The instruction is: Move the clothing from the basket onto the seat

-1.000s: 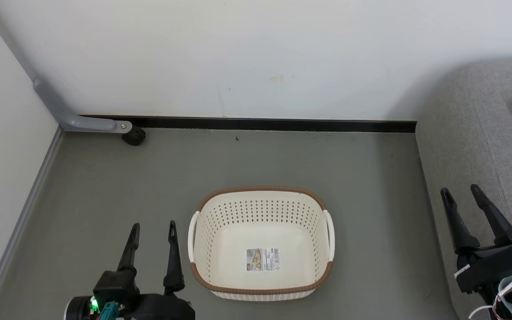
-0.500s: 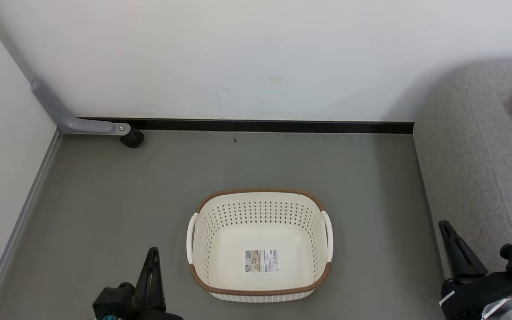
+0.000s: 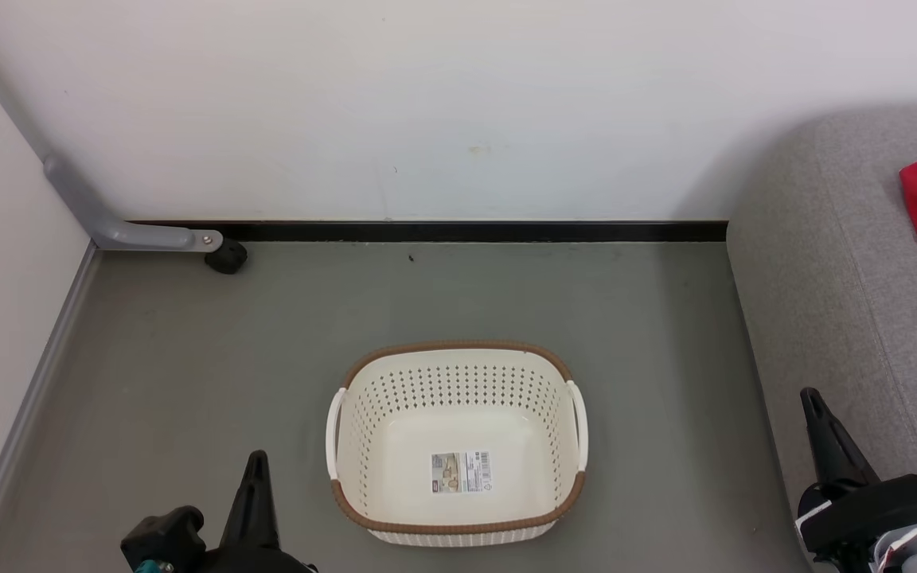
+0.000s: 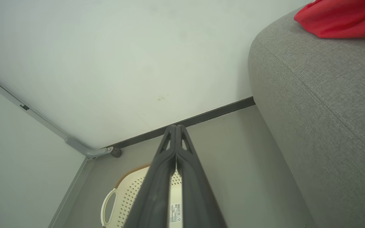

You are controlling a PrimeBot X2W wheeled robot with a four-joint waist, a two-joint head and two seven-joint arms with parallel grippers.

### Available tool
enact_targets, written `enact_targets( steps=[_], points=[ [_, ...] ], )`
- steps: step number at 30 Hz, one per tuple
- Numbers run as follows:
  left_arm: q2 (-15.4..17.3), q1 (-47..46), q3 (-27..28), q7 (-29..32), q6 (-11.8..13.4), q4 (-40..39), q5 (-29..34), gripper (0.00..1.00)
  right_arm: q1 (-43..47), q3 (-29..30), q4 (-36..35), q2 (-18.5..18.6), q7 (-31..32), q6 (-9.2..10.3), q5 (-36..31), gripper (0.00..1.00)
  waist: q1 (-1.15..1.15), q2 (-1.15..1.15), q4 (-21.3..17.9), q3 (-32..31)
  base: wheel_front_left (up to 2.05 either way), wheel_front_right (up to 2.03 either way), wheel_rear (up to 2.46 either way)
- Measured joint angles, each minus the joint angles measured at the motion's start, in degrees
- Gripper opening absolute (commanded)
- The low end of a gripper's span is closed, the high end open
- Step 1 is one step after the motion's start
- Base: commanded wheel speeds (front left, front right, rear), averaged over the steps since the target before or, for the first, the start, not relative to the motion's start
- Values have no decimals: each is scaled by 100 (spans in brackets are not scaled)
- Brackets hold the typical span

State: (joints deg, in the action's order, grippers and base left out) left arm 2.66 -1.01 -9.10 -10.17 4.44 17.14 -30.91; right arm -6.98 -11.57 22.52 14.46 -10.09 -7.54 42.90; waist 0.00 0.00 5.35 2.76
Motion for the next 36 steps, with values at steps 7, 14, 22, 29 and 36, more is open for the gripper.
enact_targets(
  steps=[7,14,22,29,36],
  points=[
    [-1,-2,112,110,-99,0,-469,0,0,148,-27,-85,125,1,360,0,0,0,-39,-20,0,0,0],
    [-3,-8,233,283,-169,0,-958,0,1,320,-60,-190,270,1,786,0,0,0,-85,-43,0,0,0],
    [-4,-31,364,458,-301,0,-1595,0,2,510,-131,-307,442,3,1265,0,0,0,-138,-69,0,0,0],
    [-7,-94,489,605,-401,-1,-2069,0,3,676,-166,-410,592,3,1670,0,0,0,-185,-92,0,0,0],
    [-11,-100,610,732,-501,0,-2633,0,8,839,-211,-513,721,3,2087,0,0,0,-232,-115,0,0,0]
  ],
)
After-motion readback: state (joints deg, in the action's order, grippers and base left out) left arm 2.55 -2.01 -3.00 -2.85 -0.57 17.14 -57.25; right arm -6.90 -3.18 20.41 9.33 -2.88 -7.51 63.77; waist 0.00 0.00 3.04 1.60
